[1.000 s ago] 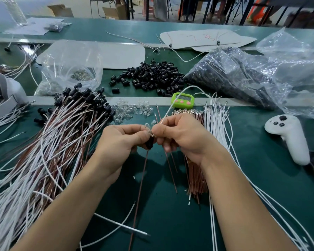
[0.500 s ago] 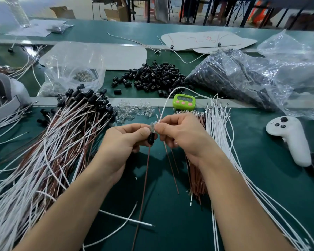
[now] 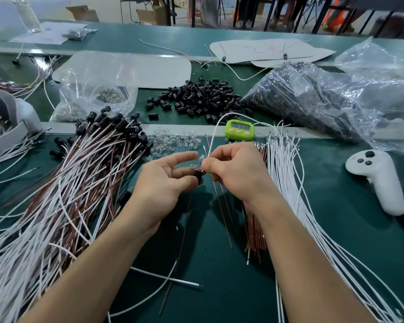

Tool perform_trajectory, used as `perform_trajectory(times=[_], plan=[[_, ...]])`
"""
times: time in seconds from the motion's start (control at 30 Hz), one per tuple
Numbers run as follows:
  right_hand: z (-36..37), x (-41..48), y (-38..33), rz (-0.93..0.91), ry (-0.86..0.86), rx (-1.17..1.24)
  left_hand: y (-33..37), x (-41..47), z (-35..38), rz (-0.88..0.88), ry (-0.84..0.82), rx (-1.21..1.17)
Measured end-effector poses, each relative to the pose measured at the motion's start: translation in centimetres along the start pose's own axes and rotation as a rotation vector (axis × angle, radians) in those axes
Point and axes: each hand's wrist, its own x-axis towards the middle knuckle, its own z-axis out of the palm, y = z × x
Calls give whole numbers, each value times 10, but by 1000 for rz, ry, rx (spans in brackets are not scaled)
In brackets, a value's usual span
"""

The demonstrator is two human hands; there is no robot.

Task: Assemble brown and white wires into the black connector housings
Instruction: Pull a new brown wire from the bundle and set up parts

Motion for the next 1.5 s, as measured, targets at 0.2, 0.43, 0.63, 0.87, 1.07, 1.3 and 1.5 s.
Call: perform_trajectory(times=[0.2,0.43,0.63,0.87,1.07,1.3,1.5], plan=[[-4,1,-3,125,-45,204,-1,3,1,-43,12,-173],[-5,1,-5,153,-68,351,0,5,0,-51,74,-309],[-10,2,-4,126,-65,342,-2,5,1,-78,78,-291],[-6,0,-2,95,-79,307,-2,6,0,-111,80,-278],[-8,0,-1,78,-83,278,-1,7,0,-115,80,-328],[-11,2,-5,123,33,454,-3,8,-1,-114,106,-324],[-5,1,-3,134,21,305,-3,6,0,-108,103,-297]])
